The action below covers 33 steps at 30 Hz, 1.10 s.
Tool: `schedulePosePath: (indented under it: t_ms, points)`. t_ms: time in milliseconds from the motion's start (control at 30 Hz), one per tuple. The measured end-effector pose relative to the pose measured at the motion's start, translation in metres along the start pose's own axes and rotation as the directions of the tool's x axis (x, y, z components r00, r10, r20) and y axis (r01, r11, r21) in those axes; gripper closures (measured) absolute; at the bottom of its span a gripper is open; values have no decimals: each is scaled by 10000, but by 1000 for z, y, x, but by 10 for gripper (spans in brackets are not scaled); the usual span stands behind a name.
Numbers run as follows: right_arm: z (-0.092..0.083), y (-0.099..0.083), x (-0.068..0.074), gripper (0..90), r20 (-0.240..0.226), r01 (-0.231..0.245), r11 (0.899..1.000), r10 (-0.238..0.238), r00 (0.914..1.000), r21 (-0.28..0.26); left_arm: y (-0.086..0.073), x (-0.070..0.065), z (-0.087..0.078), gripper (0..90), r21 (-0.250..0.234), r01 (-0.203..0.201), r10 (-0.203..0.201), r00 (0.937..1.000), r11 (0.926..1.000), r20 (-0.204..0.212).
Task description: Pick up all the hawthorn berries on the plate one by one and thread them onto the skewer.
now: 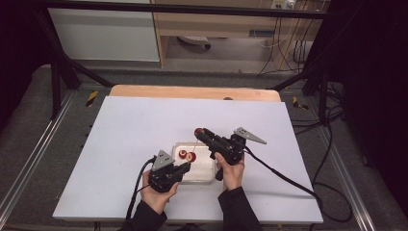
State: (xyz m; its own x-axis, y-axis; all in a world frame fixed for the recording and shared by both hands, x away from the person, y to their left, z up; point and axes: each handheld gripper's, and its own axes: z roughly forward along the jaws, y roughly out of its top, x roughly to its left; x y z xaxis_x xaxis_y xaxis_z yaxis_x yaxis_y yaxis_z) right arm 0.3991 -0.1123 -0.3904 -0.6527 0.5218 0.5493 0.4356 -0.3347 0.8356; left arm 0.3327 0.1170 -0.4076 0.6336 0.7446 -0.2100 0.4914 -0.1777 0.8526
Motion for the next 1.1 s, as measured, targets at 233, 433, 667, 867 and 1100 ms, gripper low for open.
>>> schedulePosePath:
  t_ms: [233,433,667,867,1100]
  points:
    - [0,3,-1,632,39,-345,9993,344,9994,163,-1,2,0,885,-84,-283,283,9996,9996,-57]
    - [-2,6,-2,633,20,-572,9961,572,9984,665,-1,10,-7,885,-57,-933,931,9954,9956,-205]
    - [1,4,-4,634,-35,-757,9929,763,9971,913,-3,13,-11,886,145,-1465,1468,9889,9891,-244]
    - [1,2,-2,635,-161,-704,9953,716,9973,669,-4,10,-12,886,-41,-1033,1032,9945,9946,-187]
    - [-1,4,-1,635,-134,-349,9991,352,9993,258,0,7,-14,886,-303,-359,360,9993,9989,25]
